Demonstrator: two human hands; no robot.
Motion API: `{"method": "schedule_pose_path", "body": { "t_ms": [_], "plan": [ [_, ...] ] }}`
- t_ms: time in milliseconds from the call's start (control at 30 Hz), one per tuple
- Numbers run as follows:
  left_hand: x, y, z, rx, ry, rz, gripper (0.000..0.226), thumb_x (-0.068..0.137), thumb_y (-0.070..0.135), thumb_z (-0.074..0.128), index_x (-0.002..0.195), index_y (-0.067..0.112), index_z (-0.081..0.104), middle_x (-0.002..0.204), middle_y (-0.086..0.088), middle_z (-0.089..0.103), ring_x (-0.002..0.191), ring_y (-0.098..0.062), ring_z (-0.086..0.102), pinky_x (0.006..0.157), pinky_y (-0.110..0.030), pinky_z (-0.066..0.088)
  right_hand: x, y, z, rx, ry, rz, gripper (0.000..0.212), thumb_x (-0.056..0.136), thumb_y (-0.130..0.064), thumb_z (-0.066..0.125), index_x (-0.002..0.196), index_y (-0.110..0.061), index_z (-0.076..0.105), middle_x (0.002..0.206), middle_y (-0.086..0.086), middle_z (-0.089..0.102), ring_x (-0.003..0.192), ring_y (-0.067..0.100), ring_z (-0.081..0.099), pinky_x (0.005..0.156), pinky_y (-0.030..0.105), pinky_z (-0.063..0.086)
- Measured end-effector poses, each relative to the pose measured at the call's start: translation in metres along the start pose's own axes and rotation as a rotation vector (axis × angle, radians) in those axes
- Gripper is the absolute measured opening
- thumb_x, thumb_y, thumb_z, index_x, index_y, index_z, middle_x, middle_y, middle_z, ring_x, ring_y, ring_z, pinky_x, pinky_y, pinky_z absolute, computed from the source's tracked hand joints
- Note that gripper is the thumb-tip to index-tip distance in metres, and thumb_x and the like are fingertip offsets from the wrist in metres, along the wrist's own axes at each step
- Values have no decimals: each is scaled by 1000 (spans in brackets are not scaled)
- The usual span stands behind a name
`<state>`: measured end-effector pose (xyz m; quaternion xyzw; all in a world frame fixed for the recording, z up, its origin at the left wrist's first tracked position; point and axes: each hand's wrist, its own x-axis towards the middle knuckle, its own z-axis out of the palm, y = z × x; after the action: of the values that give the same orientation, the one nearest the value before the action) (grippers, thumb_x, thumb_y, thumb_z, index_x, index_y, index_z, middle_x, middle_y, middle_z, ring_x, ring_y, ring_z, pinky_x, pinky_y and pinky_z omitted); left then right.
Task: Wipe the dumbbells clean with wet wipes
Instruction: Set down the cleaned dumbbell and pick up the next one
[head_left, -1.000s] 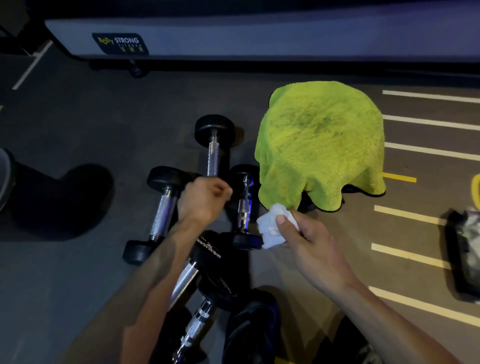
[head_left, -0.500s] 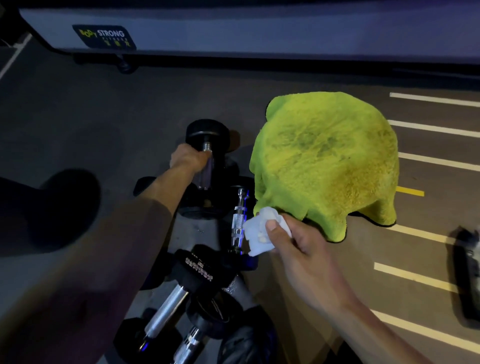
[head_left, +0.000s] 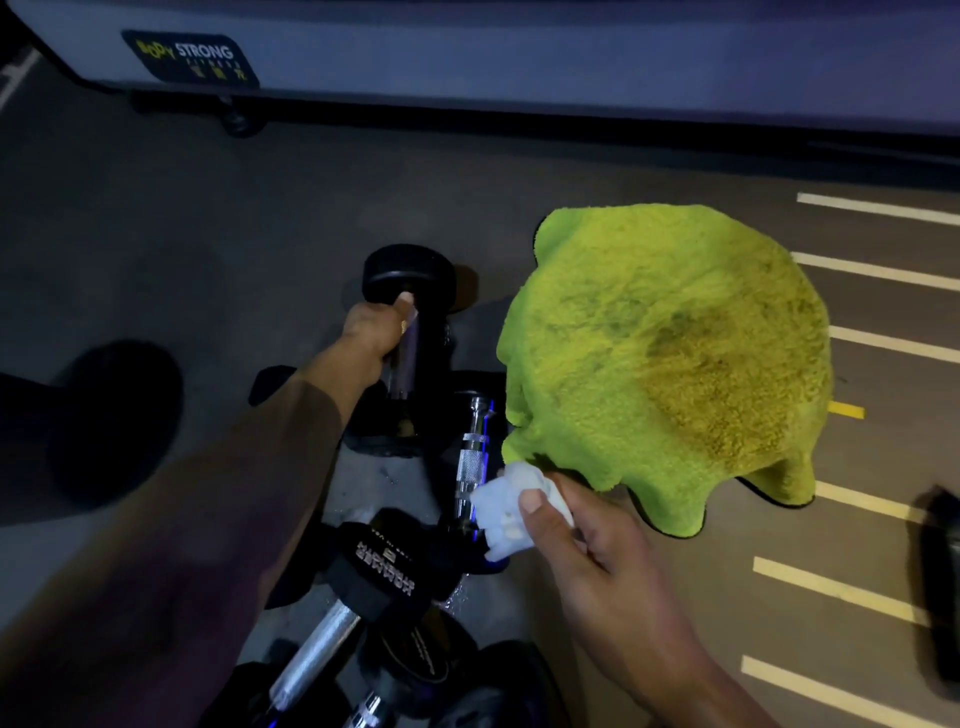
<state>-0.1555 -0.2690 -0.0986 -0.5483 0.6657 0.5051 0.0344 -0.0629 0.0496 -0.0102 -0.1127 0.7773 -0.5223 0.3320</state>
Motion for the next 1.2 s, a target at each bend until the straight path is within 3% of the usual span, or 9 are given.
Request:
{"method": "schedule_pose_path", "body": {
  "t_ms": [200,300,433,633,800,900,967,1067,1200],
  "plan": [
    [-18,-3,7,-2,32,67,34,110,37,53,104,8,69,81,-4,62,71,-18,60,64,-27,46,-4,-12,-5,10,-13,-13,61,92,-74,34,107,-25,67,94,-2,73,90,9,64,90,36,49],
    [-29,-14,6,-36,18,113,35,110,38,52,87,14,64,75,-2,62,68,-18,60,64,-26,49,-5,-15,-10,36,-7,-9,50,91,-77,37,108,-40,66,103,-9,70,101,12,65,91,38,52],
    [-55,-19,4,-256,-67,163,34,111,29,51,84,11,63,71,-5,66,52,-11,62,45,-18,48,-11,-24,-11,35,0,-68,50,93,-72,38,97,-29,61,80,2,59,76,10,57,74,37,49],
    [-99,9,-30,-357,-122,345,27,109,29,57,88,13,65,73,-1,74,58,-14,63,65,-29,51,-25,-40,-8,56,-4,-114,38,97,-61,44,88,-28,61,69,-8,54,65,1,48,63,33,41],
    [-175,74,-59,-649,-170,498,27,110,26,51,89,11,59,72,-2,75,57,-14,63,62,-27,54,-33,-63,-23,144,119,-248,59,94,-64,47,101,-8,65,93,15,68,89,25,65,84,48,52],
    [-226,114,-66,-834,-283,571,25,111,28,49,98,9,59,78,-7,73,60,-17,62,65,-30,53,-37,-86,-43,295,230,-267,40,98,-57,58,108,-23,76,97,5,77,93,20,75,91,55,59],
    [-257,136,-64,-917,-339,614,23,112,26,49,100,9,58,79,-9,73,61,-18,62,66,-31,53,-44,-102,-61,375,291,-316,23,100,-46,63,103,-31,81,99,-5,80,94,13,77,91,48,63],
    [-298,162,-51,-992,-363,682,22,110,24,51,96,10,59,80,-10,75,62,-20,62,64,-31,53,-60,-116,-88,398,346,-403,30,94,-38,53,98,-41,83,103,-12,81,96,8,77,84,30,63],
    [-326,167,-17,-1009,-370,745,23,109,19,54,88,14,61,86,-9,76,66,-16,68,74,-30,58,-76,-113,-107,390,454,-417,33,98,-34,50,98,-31,83,102,-8,81,98,11,77,80,25,62]
  ]
}}
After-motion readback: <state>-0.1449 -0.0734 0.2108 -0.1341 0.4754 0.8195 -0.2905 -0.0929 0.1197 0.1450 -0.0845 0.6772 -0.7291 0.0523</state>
